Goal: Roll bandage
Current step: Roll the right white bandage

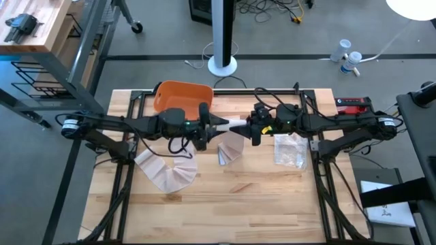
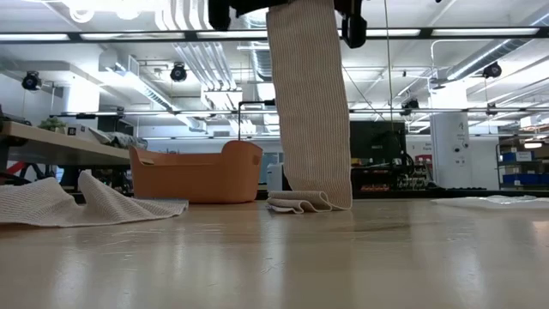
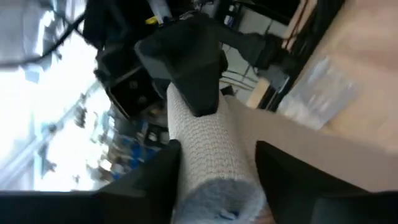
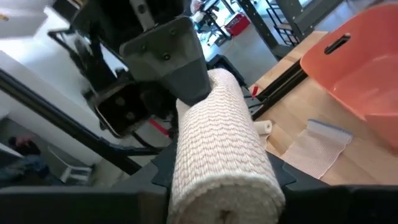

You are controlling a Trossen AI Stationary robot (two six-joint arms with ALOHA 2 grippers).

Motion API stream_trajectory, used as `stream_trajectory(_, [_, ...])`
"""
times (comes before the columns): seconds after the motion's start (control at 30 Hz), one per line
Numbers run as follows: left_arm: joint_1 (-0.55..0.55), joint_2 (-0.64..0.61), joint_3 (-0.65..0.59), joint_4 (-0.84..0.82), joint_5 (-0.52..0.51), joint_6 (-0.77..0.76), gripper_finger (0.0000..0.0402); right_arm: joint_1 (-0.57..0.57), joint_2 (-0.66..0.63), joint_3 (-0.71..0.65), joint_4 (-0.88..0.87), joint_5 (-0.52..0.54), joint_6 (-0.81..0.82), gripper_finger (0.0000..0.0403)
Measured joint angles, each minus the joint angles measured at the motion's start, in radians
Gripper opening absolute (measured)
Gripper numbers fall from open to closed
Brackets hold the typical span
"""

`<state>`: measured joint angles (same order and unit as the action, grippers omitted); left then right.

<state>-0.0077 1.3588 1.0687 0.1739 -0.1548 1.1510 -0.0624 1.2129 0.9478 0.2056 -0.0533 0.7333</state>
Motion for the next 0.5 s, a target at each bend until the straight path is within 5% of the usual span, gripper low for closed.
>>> stream_trajectory(0.23, [-0.015, -0.03, 0.0, -0.054, -0.073, -0.387, 0.0284, -0.001, -0.001, 0.0, -0.002, 0.005, -0.159, 0.0108])
stream_trajectory(0.5, [-0.002, -0.06, -0.002, -0.015, -0.037, -0.542, 0.0337, 0.0, -0.002, -0.001, -0.059, 0.001, -0.288, 0.011])
